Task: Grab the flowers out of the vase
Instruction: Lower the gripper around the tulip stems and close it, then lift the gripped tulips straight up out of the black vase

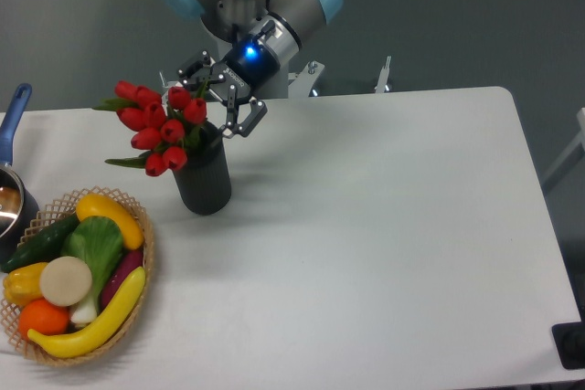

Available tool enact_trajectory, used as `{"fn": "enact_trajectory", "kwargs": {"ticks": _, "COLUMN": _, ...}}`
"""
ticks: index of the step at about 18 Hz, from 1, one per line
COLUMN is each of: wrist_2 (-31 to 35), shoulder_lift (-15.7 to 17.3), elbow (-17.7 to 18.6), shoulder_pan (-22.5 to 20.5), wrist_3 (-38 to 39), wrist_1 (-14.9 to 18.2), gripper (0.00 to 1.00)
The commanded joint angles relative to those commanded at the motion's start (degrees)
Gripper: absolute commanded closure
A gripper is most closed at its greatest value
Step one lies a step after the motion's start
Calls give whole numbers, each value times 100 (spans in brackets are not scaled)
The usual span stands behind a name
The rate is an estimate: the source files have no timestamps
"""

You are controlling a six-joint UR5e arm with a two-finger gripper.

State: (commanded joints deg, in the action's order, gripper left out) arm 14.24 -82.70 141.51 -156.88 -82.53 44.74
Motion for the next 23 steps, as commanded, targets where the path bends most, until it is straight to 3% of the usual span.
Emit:
{"fn": "enact_trajectory", "kwargs": {"ticks": 4, "wrist_2": 17, "shoulder_lift": -9, "elbow": 0, "shoulder_pan": 0, "wrist_3": 0, "wrist_1": -9, "gripper": 58}}
{"fn": "enact_trajectory", "kwargs": {"ticks": 8, "wrist_2": 18, "shoulder_lift": -9, "elbow": -9, "shoulder_pan": 0, "wrist_3": -9, "wrist_1": -18, "gripper": 87}}
{"fn": "enact_trajectory", "kwargs": {"ticks": 16, "wrist_2": -87, "shoulder_lift": 158, "elbow": -97, "shoulder_pan": -17, "wrist_3": 105, "wrist_1": 0, "gripper": 90}}
{"fn": "enact_trajectory", "kwargs": {"ticks": 23, "wrist_2": -430, "shoulder_lift": 290, "elbow": -483, "shoulder_pan": -35, "wrist_3": 887, "wrist_1": 0, "gripper": 90}}
